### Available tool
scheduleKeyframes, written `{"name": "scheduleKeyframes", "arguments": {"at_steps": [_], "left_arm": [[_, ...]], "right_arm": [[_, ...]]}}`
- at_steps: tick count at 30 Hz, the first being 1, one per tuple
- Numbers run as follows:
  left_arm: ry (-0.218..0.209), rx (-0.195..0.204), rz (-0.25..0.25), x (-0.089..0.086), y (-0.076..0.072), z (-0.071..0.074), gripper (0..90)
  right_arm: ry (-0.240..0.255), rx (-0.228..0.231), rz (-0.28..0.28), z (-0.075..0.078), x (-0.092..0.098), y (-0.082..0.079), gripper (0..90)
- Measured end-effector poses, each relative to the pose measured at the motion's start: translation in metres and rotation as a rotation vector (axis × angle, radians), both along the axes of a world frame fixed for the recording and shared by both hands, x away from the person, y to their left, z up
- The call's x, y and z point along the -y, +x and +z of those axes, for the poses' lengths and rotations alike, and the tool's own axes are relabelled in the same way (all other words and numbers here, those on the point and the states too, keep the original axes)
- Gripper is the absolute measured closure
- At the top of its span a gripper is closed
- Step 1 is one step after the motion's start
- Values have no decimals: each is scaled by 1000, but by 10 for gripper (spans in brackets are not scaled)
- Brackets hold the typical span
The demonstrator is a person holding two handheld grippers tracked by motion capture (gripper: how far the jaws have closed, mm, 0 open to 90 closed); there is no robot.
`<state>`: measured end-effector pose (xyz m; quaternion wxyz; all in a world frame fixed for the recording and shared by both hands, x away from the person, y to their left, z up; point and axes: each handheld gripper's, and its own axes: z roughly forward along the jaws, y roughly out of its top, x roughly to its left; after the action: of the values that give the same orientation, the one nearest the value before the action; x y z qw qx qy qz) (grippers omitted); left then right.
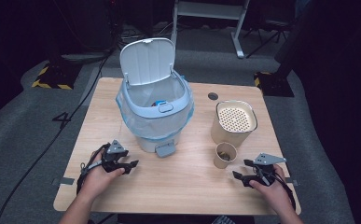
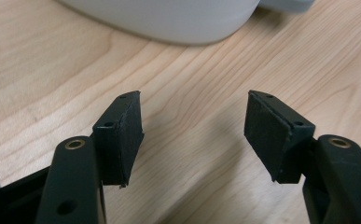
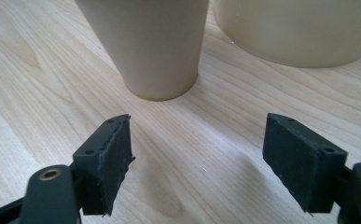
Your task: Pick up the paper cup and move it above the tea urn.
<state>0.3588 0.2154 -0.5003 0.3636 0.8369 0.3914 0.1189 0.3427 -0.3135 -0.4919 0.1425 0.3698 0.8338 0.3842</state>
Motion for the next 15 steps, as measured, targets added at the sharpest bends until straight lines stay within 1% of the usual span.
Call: {"name": "scheduleKeyframes", "arguments": {"at_steps": [2, 3, 4, 6, 9, 10, 11, 13, 15], "left_arm": [[-7, 8, 0, -1, 0, -1, 360], [-5, 11, -8, -1, 1, -2, 352], [9, 32, -24, -1, 1, -3, 339], [42, 47, -31, 1, 2, -4, 313], [53, 49, -23, 1, 3, -3, 275], [48, 42, -14, 2, 3, -4, 264], [53, 41, -6, 2, 3, -3, 250], [56, 35, -13, 3, 4, -4, 222], [61, 27, -18, 5, 3, -4, 159]], "right_arm": [[4, 6, 11, 1, -1, -1, 241], [5, 11, 18, 1, -1, -1, 241], [3, 12, 21, 2, -2, -1, 241], [9, 24, 34, 3, -3, -1, 239], [15, 34, 45, 4, -7, 0, 221], [14, 37, 47, 5, -9, 1, 211], [18, 42, 50, 5, -11, 1, 201], [19, 54, 56, 7, -15, 3, 178], [29, 61, 68, 7, -21, 6, 165]]}}
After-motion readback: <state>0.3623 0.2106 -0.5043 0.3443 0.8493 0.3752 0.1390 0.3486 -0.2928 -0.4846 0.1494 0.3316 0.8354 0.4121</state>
